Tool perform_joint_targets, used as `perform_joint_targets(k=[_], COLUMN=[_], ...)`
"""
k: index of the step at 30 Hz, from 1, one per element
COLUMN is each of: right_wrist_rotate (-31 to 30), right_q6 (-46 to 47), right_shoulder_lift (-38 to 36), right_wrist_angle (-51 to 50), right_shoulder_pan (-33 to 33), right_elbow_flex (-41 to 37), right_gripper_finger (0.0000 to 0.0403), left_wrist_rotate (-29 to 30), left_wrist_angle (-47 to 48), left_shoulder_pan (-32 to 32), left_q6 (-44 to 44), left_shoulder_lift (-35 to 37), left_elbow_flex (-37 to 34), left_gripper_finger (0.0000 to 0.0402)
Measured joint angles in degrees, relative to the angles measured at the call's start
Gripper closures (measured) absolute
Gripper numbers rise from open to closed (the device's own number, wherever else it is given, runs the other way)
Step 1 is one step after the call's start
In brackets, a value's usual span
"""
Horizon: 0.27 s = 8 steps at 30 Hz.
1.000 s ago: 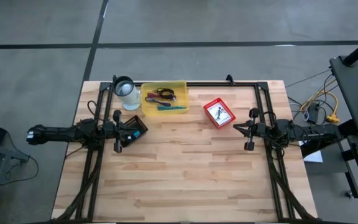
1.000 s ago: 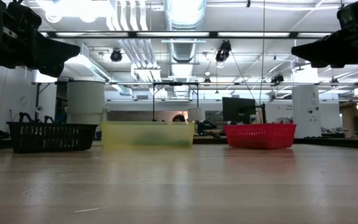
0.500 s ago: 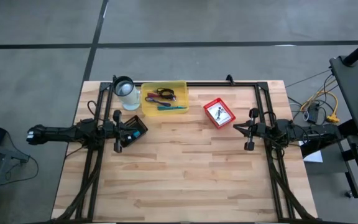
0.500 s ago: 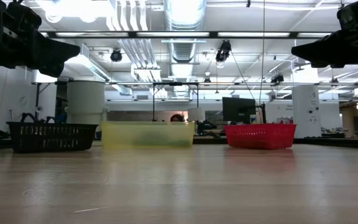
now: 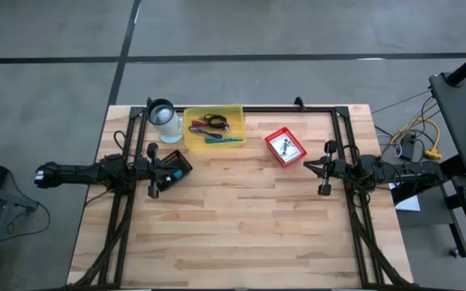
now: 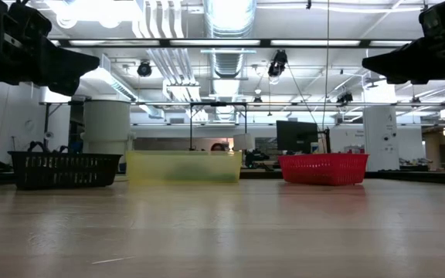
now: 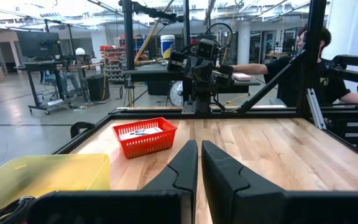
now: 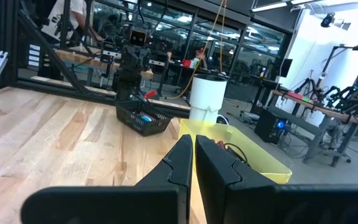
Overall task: Pick and place items into bin
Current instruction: Return to Home Position
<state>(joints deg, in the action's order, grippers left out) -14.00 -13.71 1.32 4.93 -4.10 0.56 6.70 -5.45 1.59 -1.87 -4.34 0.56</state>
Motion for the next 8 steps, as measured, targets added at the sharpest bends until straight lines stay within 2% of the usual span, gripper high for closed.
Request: perform_joint_targets(k=[8], right_wrist_rotate=[0.00], right_q6=[-0.03], right_shoulder_lift=[-0.07], right_wrist_angle=[-0.02], right_shoulder_pan=[0.00], right_elbow_flex=[0.00], right_gripper_finger=[0.0394], left_wrist_rotate=[0.00], left_wrist_angle=[-0.01], left_shoulder_pan=[0.00], left_q6=[-0.01], left_shoulder_lift=[0.00], left_elbow_flex=[0.00], left_gripper_finger=[0.0395])
